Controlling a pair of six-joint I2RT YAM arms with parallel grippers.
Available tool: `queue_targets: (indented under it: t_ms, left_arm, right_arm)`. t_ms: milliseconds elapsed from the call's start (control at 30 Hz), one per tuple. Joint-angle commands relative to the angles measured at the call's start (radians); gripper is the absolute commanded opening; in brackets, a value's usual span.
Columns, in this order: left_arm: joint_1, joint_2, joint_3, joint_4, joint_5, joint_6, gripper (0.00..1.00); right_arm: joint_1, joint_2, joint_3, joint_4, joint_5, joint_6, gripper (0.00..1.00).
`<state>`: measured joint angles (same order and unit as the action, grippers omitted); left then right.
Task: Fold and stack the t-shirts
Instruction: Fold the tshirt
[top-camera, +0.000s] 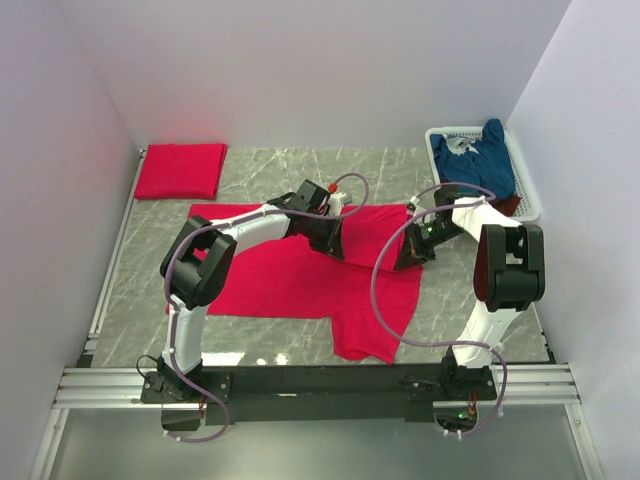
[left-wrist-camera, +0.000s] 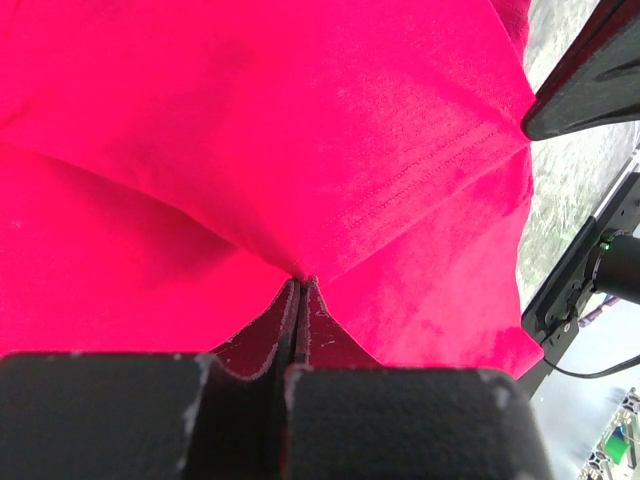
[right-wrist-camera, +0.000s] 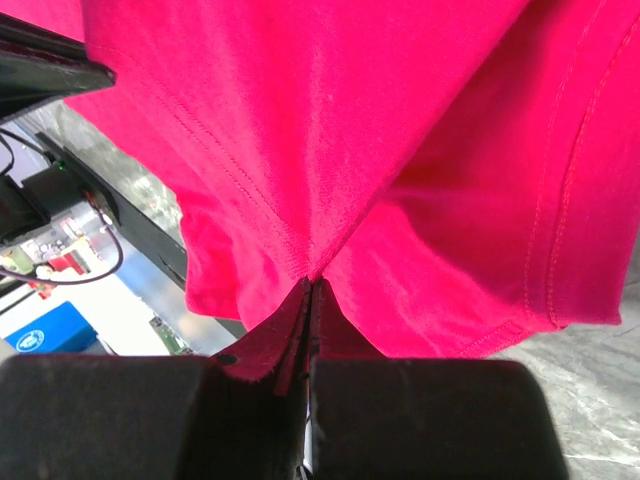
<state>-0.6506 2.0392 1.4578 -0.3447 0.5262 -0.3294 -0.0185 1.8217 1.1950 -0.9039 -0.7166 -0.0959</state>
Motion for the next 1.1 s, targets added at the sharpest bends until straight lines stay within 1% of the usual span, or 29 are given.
queue_targets:
  t_ms: [0, 100, 267, 500, 633, 667, 700, 733, 767, 800, 833, 867, 900, 933, 967, 1000, 1033, 1067]
  left_arm:
    - [-0.004, -0.044, 0.002, -0.008, 0.026, 0.015, 0.01]
    - [-0.003, -0.037, -0.005, -0.005, 0.04, 0.009, 0.01]
    - [-0.004, -0.076, -0.04, 0.016, 0.034, 0.015, 0.01]
    - [-0.004, -0.062, -0.068, 0.019, 0.035, 0.027, 0.01]
    - [-0.004, -0.025, -0.024, -0.037, 0.055, 0.072, 0.02]
    - [-0.003, -0.025, -0.013, -0.049, 0.057, 0.096, 0.06]
    - [-0.003, -0.027, -0.01, -0.074, 0.06, 0.111, 0.12]
    - [0.0, -0.042, -0.008, -0.088, 0.066, 0.13, 0.29]
    - [0.017, -0.06, -0.019, -0.099, 0.078, 0.169, 0.35]
    - [0.035, -0.107, -0.034, -0.106, 0.09, 0.184, 0.4]
    - [0.061, -0.135, -0.051, -0.112, 0.137, 0.2, 0.47]
    - [0.131, -0.161, -0.078, -0.125, 0.156, 0.252, 0.5]
    - [0.173, -0.207, -0.085, -0.154, 0.178, 0.291, 0.59]
    - [0.221, -0.223, -0.086, -0.224, 0.205, 0.331, 0.62]
    - [0.32, -0.232, -0.07, -0.282, 0.239, 0.454, 0.63]
    - [0.371, -0.24, -0.054, -0.336, 0.245, 0.511, 0.63]
    - [0.418, -0.24, -0.038, -0.438, 0.241, 0.564, 0.64]
    - [0.504, -0.237, 0.005, -0.489, 0.223, 0.67, 0.64]
  right_arm:
    - [-0.006, -0.047, -0.014, -0.016, 0.009, -0.022, 0.0]
    - [-0.012, -0.045, -0.011, -0.027, 0.008, -0.031, 0.0]
    - [-0.021, -0.056, -0.006, -0.035, -0.003, -0.041, 0.0]
    - [-0.021, -0.009, -0.041, -0.024, 0.022, -0.054, 0.0]
    - [-0.02, -0.002, -0.054, -0.018, 0.029, -0.053, 0.0]
    - [-0.02, 0.005, -0.051, -0.021, 0.029, -0.056, 0.0]
    - [-0.02, 0.01, -0.046, -0.026, 0.031, -0.057, 0.0]
    - [-0.02, 0.017, -0.031, -0.044, 0.028, -0.068, 0.09]
    - [-0.02, 0.021, -0.022, -0.056, 0.025, -0.074, 0.18]
    - [-0.021, 0.018, -0.012, -0.065, 0.025, -0.082, 0.33]
    - [-0.021, 0.004, 0.014, -0.082, 0.026, -0.096, 0.37]
    - [-0.02, -0.005, 0.029, -0.089, 0.028, -0.102, 0.42]
    - [-0.02, -0.018, 0.047, -0.092, 0.032, -0.106, 0.47]
    - [-0.02, -0.025, 0.093, -0.101, 0.032, -0.114, 0.48]
    - [-0.021, -0.038, 0.116, -0.101, 0.035, -0.113, 0.48]
    - [-0.018, -0.041, 0.164, -0.101, 0.036, -0.11, 0.48]
    - [-0.017, -0.038, 0.185, -0.102, 0.036, -0.102, 0.48]
    - [-0.012, -0.026, 0.207, -0.098, 0.039, -0.094, 0.46]
